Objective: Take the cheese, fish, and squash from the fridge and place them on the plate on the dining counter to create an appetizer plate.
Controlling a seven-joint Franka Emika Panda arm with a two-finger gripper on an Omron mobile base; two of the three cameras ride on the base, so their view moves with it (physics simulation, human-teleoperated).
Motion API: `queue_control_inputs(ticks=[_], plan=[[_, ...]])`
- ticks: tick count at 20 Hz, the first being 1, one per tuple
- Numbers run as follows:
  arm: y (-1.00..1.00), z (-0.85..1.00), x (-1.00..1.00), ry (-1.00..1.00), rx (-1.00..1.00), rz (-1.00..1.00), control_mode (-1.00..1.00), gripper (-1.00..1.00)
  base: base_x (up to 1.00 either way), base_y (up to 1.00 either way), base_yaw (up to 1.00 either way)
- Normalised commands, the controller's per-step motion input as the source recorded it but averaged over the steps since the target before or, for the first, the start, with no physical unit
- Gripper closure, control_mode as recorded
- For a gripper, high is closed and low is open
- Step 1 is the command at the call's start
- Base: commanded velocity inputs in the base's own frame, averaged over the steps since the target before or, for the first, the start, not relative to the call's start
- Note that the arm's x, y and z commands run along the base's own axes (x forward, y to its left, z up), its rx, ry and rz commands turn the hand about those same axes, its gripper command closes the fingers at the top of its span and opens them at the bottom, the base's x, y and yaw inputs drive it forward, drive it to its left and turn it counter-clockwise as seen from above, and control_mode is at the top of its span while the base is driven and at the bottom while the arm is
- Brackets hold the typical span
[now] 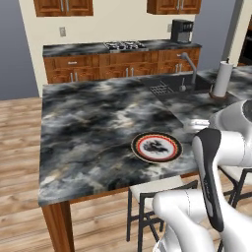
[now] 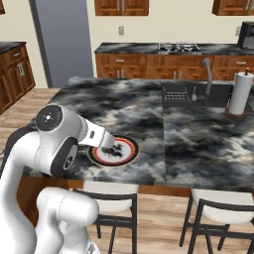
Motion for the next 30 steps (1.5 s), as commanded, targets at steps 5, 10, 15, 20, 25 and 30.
queue_control_inputs(ticks=[5,10,15,20,25,30], plan=[[0.02,-0.08,0.13,0.0,0.0,0.0,-1.0,1.0,0.48,0.08,0.0],[0.19,-0.54,0.81,0.12,0.0,0.0,-1.0,1.0,0.0,0.0,0.0],[0.11,-0.63,0.82,0.21,0.01,0.0,-1.0,1.0,0.0,0.0,0.0],[0.0,-0.57,0.7,0.18,0.1,0.0,-1.0,1.0,0.0,0.0,0.0],[0.0,-0.39,0.58,0.05,0.15,0.0,-1.0,1.0,0.0,0.0,0.0],[0.0,-0.36,0.69,0.0,0.0,0.0,-1.0,1.0,0.0,0.0,0.0]])
